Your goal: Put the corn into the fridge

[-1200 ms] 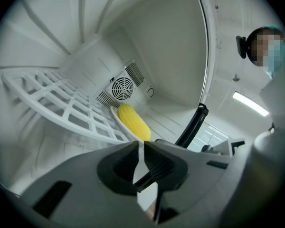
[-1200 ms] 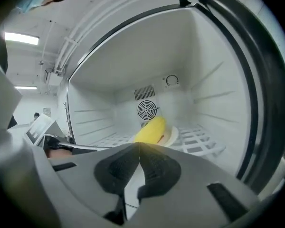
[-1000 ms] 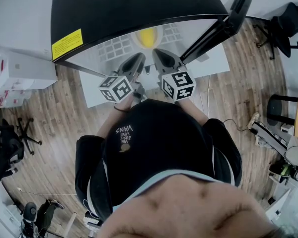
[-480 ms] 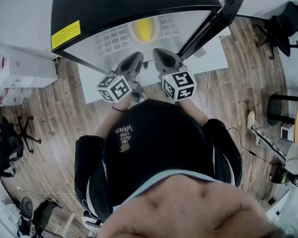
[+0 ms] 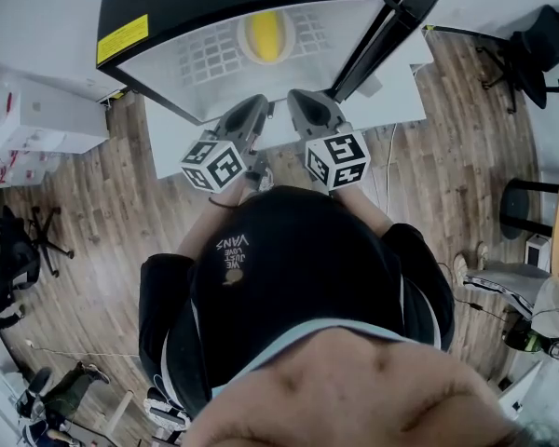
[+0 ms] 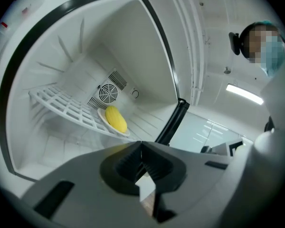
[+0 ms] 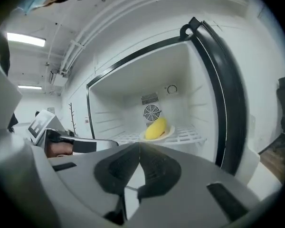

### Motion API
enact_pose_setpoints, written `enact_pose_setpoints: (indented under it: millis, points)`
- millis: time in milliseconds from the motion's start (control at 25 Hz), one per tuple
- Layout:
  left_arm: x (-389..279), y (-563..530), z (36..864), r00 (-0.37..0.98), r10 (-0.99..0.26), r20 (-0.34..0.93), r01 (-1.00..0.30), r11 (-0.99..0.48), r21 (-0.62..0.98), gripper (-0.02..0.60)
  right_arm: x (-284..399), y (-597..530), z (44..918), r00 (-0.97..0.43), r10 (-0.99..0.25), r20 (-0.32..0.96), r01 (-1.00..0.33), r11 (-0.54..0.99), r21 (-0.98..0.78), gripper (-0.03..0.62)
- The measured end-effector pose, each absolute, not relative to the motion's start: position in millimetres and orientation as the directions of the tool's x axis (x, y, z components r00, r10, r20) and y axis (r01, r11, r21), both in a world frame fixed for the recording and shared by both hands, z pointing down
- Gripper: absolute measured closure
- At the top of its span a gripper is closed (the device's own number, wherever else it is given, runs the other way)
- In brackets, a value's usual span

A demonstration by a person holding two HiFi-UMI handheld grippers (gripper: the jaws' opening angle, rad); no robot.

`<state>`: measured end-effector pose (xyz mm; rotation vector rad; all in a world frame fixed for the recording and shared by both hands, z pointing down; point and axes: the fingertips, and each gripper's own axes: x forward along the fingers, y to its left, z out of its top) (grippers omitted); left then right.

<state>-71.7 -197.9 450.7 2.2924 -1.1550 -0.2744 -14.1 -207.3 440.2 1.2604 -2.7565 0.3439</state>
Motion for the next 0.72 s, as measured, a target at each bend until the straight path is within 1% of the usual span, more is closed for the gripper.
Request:
enact_pose_setpoints:
  millis: [480,720]
  points:
    - [-57,-147,452,0.574,-0.814,0.089,-0.742,-0.47,0.478,0.565,12,-163,451,-0.662,-0.726,0.187,-0.749,0.643,-0.158,0.582]
    - [-47,-126,459,0.561,-0.823,0.088,-0.733,-0.445,0.514,0.565,24,-143,455,-0.669,-0.718,0.193,-0.743,0.65,-0.157,0.582]
